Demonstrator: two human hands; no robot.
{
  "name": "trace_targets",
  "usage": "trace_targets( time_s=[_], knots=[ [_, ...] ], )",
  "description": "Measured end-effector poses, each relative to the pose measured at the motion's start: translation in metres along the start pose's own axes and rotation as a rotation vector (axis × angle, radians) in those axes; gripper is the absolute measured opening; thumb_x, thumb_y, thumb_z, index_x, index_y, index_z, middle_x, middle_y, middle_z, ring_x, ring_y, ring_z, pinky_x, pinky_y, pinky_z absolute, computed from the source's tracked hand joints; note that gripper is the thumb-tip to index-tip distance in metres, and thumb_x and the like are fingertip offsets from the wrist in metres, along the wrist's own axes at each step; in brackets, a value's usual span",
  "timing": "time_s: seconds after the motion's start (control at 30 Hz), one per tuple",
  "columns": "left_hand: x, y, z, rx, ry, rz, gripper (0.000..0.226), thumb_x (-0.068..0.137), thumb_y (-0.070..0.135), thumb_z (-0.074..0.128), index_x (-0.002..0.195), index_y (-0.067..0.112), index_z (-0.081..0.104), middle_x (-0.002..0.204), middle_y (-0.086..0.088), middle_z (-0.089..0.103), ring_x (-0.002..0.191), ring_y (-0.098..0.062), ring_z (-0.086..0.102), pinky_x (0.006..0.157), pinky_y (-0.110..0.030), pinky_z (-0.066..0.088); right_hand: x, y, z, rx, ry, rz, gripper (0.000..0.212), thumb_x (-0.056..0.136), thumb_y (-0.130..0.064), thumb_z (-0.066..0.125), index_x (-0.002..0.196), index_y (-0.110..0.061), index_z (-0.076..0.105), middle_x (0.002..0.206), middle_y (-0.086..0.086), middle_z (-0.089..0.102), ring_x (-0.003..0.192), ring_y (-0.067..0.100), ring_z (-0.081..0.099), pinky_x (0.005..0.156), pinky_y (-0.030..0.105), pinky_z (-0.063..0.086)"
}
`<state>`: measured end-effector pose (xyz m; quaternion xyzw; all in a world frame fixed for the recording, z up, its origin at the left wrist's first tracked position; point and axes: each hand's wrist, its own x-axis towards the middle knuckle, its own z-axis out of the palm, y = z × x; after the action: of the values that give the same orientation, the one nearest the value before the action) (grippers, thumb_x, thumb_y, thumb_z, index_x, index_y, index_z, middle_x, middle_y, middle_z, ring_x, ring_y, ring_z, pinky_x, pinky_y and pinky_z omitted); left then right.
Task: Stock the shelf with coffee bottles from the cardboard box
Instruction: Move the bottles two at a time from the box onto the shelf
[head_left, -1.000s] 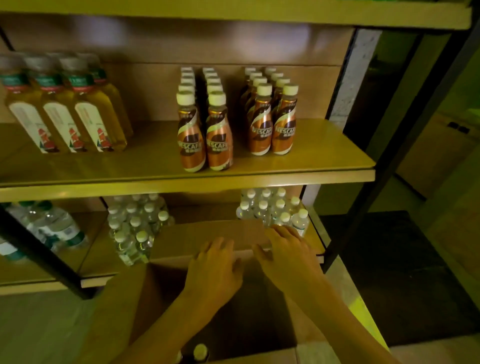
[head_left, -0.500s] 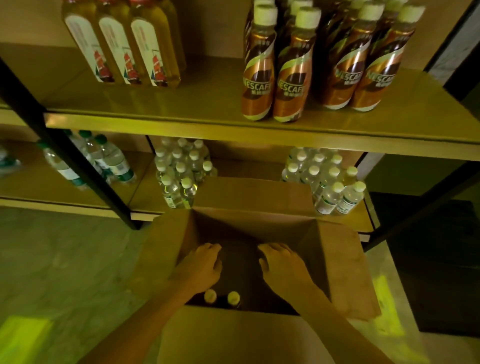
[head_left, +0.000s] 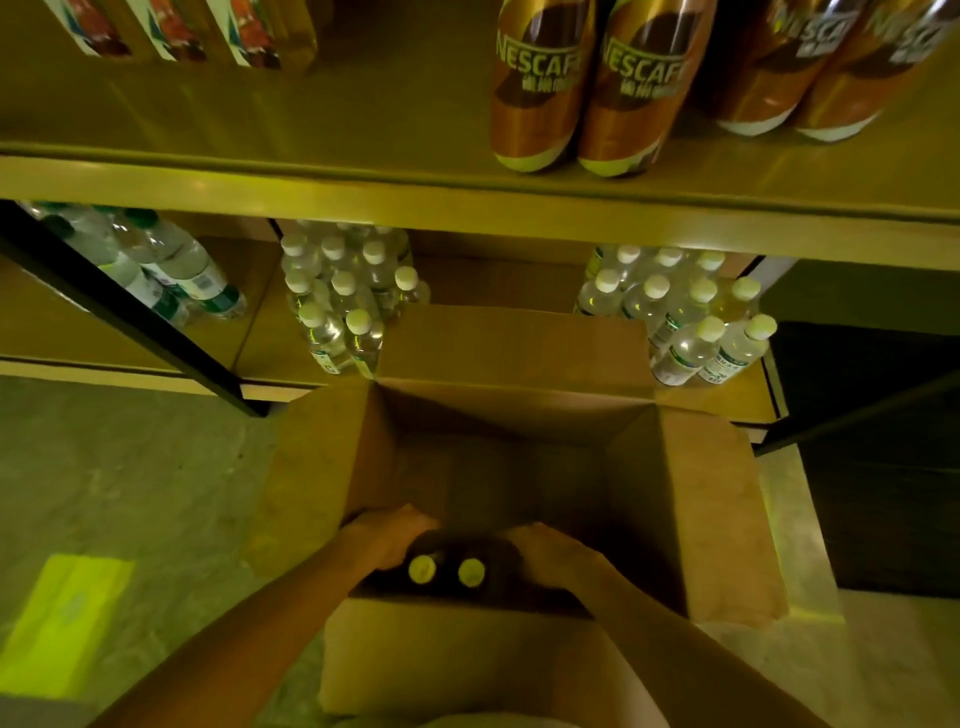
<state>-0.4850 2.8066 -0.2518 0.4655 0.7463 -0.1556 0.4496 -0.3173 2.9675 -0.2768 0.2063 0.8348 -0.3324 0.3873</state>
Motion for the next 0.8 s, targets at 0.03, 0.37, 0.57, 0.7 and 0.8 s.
trace_targets(
  time_s=[0.03,0.37,0.57,0.7,0.8],
  knots=[
    [0.005,-0.001,0.003,-0.009,-0.011,0.024,0.056,0.095,0.0,0.048,0.142,0.031,0.046,0.146,-0.007,0.046,0.13,-0.031,0.049,0.101,-0.042,0.044,0.004,-0.001,0.002,0.008,-0.018,-0.021,0.042,0.096,-0.034,0.053,0.139,-0.036,0.05,0.135,0.005,0.058,0.122,0.029,0.056,0.1,0.044,0.046],
    [0.031,-0.007,0.033,-0.109,-0.045,0.078,0.049,0.101,0.018,0.047,0.145,0.038,0.04,0.149,-0.005,0.042,0.135,-0.028,0.044,0.109,-0.04,0.036,0.043,-0.011,0.028,0.026,-0.099,-0.09,0.05,0.098,-0.026,0.055,0.146,-0.034,0.043,0.147,0.006,0.049,0.132,0.026,0.048,0.11,0.04,0.039],
    [0.033,-0.011,0.031,-0.197,-0.056,0.08,0.05,0.097,0.019,0.051,0.141,0.042,0.043,0.142,-0.005,0.048,0.129,-0.028,0.049,0.103,-0.037,0.039,0.049,-0.009,0.033,0.15,-0.077,-0.067,0.061,0.095,-0.022,0.06,0.149,-0.036,0.037,0.147,0.008,0.048,0.131,0.028,0.048,0.109,0.04,0.039],
    [0.035,-0.012,0.028,-0.332,-0.022,0.091,0.058,0.084,0.019,0.07,0.137,0.031,0.05,0.14,-0.001,0.055,0.128,-0.023,0.052,0.103,-0.037,0.044,0.032,-0.012,0.025,0.193,-0.021,-0.147,0.048,0.097,-0.033,0.056,0.143,-0.044,0.044,0.148,-0.003,0.049,0.134,0.019,0.046,0.112,0.038,0.035],
    [0.03,-0.011,0.024,-0.48,0.049,0.06,0.072,0.074,0.014,0.08,0.138,0.027,0.049,0.138,0.005,0.055,0.13,-0.019,0.05,0.105,-0.035,0.043,0.017,0.0,0.014,0.28,0.06,-0.138,0.056,0.091,-0.023,0.061,0.144,-0.033,0.044,0.146,-0.002,0.051,0.133,0.019,0.047,0.104,0.025,0.035]
  ],
)
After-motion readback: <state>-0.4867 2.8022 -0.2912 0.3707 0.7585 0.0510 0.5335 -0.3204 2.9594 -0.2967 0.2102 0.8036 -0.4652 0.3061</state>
